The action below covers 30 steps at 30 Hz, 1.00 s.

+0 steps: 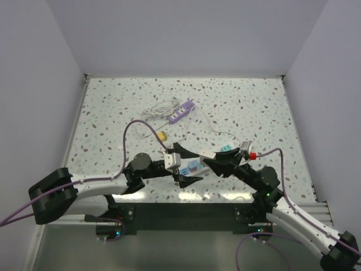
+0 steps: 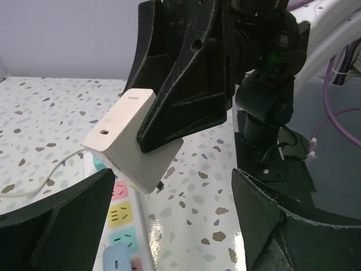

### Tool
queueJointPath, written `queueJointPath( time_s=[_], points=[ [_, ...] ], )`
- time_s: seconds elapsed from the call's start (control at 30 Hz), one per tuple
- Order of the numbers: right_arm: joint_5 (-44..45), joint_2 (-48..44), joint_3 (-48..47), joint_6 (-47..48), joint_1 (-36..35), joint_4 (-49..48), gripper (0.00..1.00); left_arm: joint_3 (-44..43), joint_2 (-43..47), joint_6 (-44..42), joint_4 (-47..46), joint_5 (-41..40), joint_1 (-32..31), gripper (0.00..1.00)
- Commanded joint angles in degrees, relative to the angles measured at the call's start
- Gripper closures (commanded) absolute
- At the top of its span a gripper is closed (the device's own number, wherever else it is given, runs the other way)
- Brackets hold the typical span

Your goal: Insert the plug

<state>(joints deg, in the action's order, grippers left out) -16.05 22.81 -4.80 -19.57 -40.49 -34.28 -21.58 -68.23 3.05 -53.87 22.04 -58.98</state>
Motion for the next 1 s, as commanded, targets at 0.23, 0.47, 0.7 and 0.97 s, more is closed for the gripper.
queueJointPath(
  time_s=[0.23,0.47,0.7,0.97],
  points=[
    [-7.93,1.36,-1.36,-6.0,-0.2,-15.73,1.0,-5.57,-6.38,4.24,-8.1,9.77,0.18,0.16],
    [-10.14,-0.22,-0.83,-6.44,-0.2,-15.47,1.0,-8.56,-9.2,4.86,-8.45,11.27,0.18,0.16],
    [-10.05,-0.92,-0.3,-5.3,-0.2,-13.18,1.0,-9.35,-9.47,5.57,-8.98,13.11,0.18,0.37],
    [-9.35,-2.24,-5.04,0.32,-0.2,0.59,0.98,-11.45,-9.91,1.35,-0.57,13.9,0.36,0.97]
  ],
)
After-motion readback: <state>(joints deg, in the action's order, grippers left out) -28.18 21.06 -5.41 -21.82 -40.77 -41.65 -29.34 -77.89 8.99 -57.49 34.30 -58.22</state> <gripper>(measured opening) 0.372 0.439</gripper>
